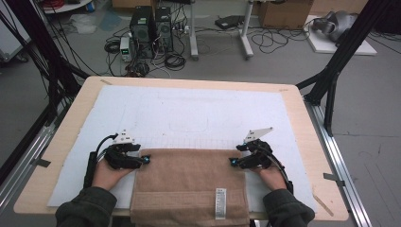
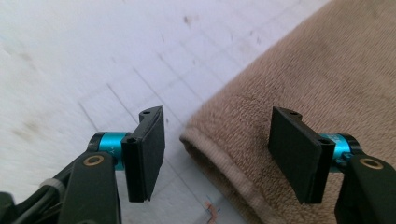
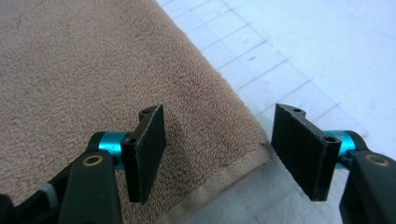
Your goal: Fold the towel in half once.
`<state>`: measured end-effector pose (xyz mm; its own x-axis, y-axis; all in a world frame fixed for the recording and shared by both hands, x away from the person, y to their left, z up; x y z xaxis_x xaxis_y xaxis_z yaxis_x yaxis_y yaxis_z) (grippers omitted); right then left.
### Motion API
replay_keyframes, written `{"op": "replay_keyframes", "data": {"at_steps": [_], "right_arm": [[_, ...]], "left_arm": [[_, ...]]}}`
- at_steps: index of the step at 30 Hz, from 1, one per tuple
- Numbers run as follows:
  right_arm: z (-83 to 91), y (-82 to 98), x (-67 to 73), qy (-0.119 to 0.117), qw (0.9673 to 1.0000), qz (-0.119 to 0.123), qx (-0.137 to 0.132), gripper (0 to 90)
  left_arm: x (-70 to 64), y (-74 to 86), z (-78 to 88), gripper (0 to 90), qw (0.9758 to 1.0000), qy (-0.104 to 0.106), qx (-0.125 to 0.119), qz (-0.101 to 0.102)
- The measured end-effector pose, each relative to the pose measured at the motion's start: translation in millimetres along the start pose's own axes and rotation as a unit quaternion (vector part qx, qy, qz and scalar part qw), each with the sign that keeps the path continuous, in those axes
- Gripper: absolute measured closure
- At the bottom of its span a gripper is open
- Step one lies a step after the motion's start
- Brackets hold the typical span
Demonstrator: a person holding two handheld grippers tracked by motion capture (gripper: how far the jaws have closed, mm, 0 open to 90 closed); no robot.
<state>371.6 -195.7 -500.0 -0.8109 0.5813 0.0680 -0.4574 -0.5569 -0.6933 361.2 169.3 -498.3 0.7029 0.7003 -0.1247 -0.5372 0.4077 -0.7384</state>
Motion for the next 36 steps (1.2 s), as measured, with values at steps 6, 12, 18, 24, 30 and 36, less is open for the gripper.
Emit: {"op": "replay_keyframes", "data": {"at_steps": [6, 12, 18, 24, 30, 36], "right_arm": [[0.1, -2.2, 6.2, -0.045, 0.9990, 0.004, -0.002, 70.5], [-1.8, -11.5, 1.3, -0.037, 0.9991, 0.020, -0.003, 80.8], [-4.4, -42.5, -20.5, -0.016, 0.9997, 0.004, -0.019, 82.0], [7.1, -89.4, -52.9, 0.018, 0.9986, 0.001, -0.049, 82.5], [34.2, -146.9, -74.3, 0.054, 0.9960, 0.020, -0.068, 82.7], [30.2, -158.0, -90.6, 0.080, 0.9943, 0.012, -0.068, 60.4]], "left_arm": [[-6.6, -2.2, 1.6, 74.5, 0.9993, 0.034, -0.005, -0.013], [-0.3, -12.6, 1.2, 82.4, 0.9997, 0.006, -0.005, -0.022], [22.9, -48.2, 6.5, 82.8, 0.9991, -0.027, -0.031, -0.010], [53.8, -111.2, 16.4, 83.2, 0.9958, -0.077, -0.044, -0.022], [76.1, -178.0, 43.4, 83.1, 0.9903, -0.114, -0.070, -0.036], [91.5, -177.4, 38.6, 50.8, 0.9891, -0.127, -0.072, -0.015]]}}
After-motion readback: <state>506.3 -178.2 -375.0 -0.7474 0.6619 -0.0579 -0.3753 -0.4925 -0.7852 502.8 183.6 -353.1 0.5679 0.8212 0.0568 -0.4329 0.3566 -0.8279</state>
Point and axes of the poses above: each handheld gripper's, and its own axes: z roughly backward along the jaws, y roughly out of its underside, x roughly to its left, the point moved 8 cm from there along -z, roughly forward along the jaws, and after that the axes turned 3 degrees about y, right-handed, at the moved point
